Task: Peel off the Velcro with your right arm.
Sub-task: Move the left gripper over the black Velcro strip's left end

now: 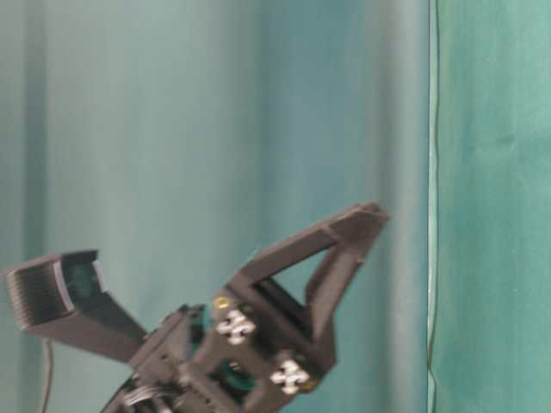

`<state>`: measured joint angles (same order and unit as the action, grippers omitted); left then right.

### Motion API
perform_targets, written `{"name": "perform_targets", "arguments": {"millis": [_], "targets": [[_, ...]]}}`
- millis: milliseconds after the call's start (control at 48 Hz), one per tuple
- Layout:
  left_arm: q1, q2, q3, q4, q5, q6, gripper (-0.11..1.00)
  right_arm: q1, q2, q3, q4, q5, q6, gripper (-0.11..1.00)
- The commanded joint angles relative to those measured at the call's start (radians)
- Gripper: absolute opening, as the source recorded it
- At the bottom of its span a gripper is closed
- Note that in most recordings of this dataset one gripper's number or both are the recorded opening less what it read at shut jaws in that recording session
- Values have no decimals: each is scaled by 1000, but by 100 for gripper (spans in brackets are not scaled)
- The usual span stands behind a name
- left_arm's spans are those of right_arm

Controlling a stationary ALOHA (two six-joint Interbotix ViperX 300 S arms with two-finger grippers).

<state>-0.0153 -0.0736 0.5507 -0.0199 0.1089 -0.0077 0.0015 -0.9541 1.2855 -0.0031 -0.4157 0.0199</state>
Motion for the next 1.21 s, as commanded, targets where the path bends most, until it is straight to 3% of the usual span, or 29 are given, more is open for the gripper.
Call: {"name": "perform_targets", "arguments": {"millis": [0,771,1188], "targets": [[3,6,-25,-2,2,3,72,2,3,-12,0,-17,2,69],[6,242,-31,-2,-8,2,72,3,6,3,-2,-41,0,68],[8,321,-40,0,-101,2,72,3,6,8,-2,-41,0,68]]}}
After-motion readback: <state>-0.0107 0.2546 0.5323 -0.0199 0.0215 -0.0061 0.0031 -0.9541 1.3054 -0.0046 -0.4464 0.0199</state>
